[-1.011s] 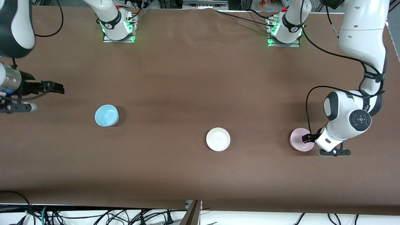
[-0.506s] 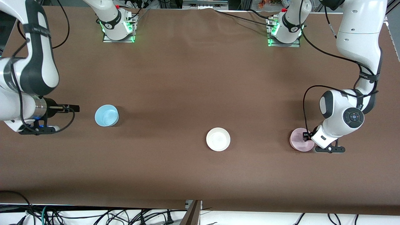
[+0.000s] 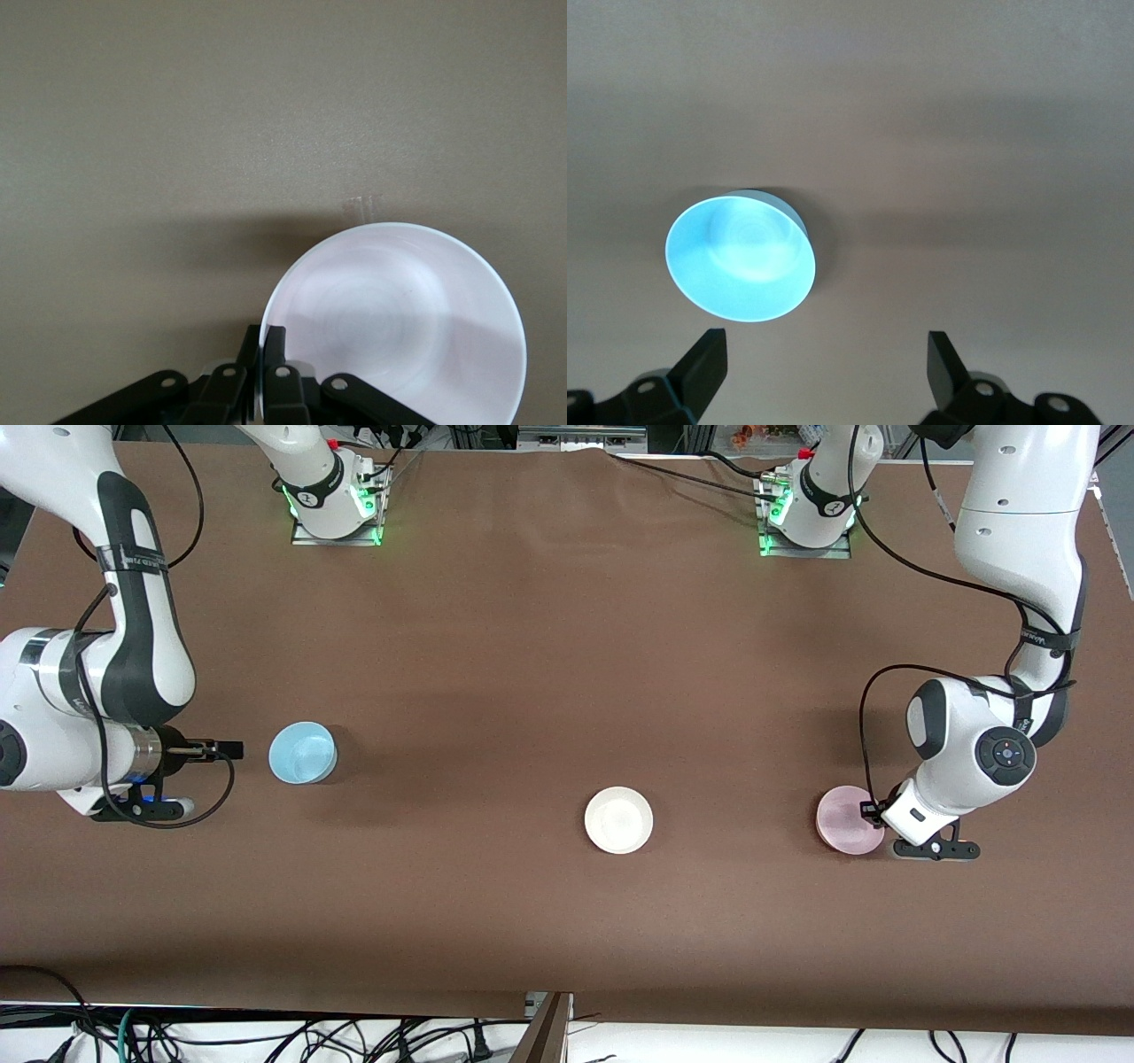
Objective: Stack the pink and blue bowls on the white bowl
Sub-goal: 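Grasp the pink bowl with the left gripper while the right gripper reaches, then carry the pink bowl onto the white bowl while the right gripper grasps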
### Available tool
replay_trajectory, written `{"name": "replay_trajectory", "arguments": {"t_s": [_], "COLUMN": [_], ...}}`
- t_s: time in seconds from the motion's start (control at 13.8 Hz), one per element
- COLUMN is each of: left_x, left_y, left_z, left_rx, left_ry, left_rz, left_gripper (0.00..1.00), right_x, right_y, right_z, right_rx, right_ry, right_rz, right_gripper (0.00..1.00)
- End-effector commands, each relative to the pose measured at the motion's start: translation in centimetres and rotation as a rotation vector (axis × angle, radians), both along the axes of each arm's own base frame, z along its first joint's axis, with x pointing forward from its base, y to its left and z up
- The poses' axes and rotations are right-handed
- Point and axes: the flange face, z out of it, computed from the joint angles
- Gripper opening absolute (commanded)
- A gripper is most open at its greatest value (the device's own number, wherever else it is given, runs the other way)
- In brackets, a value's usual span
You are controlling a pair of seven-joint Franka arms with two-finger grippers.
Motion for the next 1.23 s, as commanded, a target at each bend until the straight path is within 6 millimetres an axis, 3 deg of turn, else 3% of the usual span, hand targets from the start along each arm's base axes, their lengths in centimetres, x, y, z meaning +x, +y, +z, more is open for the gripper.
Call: {"name": "replay_trajectory", "arguments": {"t_s": [0.0, 0.29, 0.43, 0.79, 1.16], "left_x": [0.0, 0.5, 0.3, -1.7, -3.2], "left_y": [-2.2, -6.7, -10.2, -21.5, -29.2], "left_z": [1.2, 4.2, 5.8, 6.2, 6.7], "left_rx": [-0.016, -0.184, -0.224, -0.261, -0.278], "left_ry": [0.005, -0.03, -0.032, 0.008, 0.014], "left_rz": [-0.014, 0.177, 0.253, 0.427, 0.521], "left_gripper": [0.0, 0.0, 0.0, 0.0, 0.0], "right_x": [-0.6, -1.2, -1.7, -2.8, -3.9], "right_y": [-0.2, -0.1, -0.1, 0.0, -1.0], "right_z": [-2.3, -4.6, -6.1, -8.2, -10.2], "right_rx": [0.037, 0.075, 0.083, 0.125, 0.171], "right_ry": [-0.014, -0.035, -0.063, -0.099, -0.127], "right_rz": [-0.005, -0.038, -0.051, -0.085, -0.103], "right_gripper": [1.0, 1.0, 1.0, 1.0, 1.0]}}
